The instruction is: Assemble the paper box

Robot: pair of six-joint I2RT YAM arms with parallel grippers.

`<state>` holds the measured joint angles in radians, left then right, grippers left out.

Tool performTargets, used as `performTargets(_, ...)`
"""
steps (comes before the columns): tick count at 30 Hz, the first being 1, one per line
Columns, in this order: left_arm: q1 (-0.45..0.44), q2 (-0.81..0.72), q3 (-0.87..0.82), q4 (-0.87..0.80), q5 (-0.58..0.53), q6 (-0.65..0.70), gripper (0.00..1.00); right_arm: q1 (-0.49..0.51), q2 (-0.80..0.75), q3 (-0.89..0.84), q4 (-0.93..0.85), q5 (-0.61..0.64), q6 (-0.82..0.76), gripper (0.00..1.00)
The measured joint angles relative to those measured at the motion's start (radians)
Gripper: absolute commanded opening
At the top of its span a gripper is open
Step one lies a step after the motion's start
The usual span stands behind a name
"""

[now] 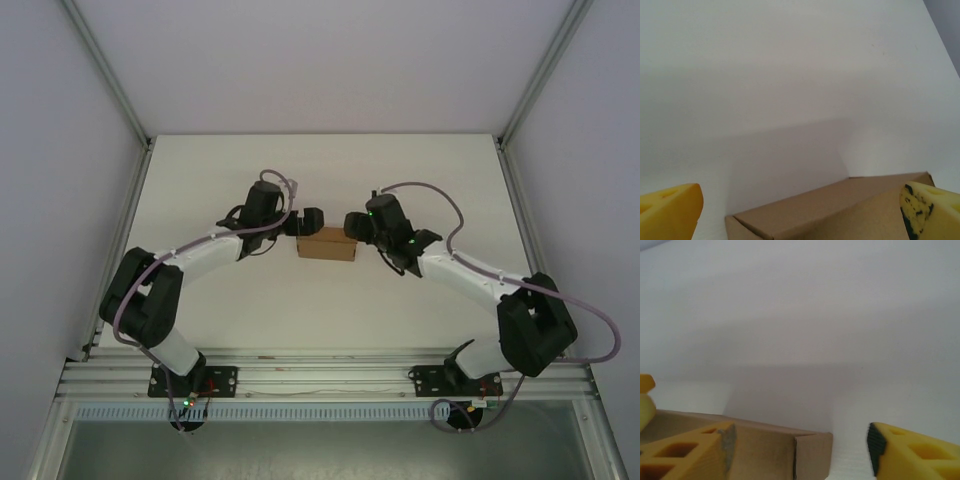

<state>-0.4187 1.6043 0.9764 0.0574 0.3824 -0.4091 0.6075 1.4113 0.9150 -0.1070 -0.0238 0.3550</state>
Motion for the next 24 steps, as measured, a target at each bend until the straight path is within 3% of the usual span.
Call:
performTargets(1,0.006,-0.009,0.014,-0.023,-0.011,0.000,1.00,-0.001,-0.003,0.016,-0.013,-0.011,-0.034,1.00)
performTargets(6,0.076,-0.136,0.024,-0.124,-0.103,0.000,1.00,-0.006,-0.010,0.119,-0.093,-0.165,-0.356,1.00)
performTargets(13,0.158,-0.388,-0.005,-0.275,-0.395,-0.001,1.00,-0.005,0.093,0.354,-0.328,-0.352,-0.872,0.99)
performTargets(18,0.182,-0.541,-0.132,-0.313,-0.502,-0.005,1.00,0.017,0.285,0.530,-0.508,-0.331,-1.115,0.97)
performTargets(24,0.186,-0.588,-0.198,-0.325,-0.541,-0.009,1.00,0.061,0.457,0.634,-0.650,-0.280,-1.239,0.96)
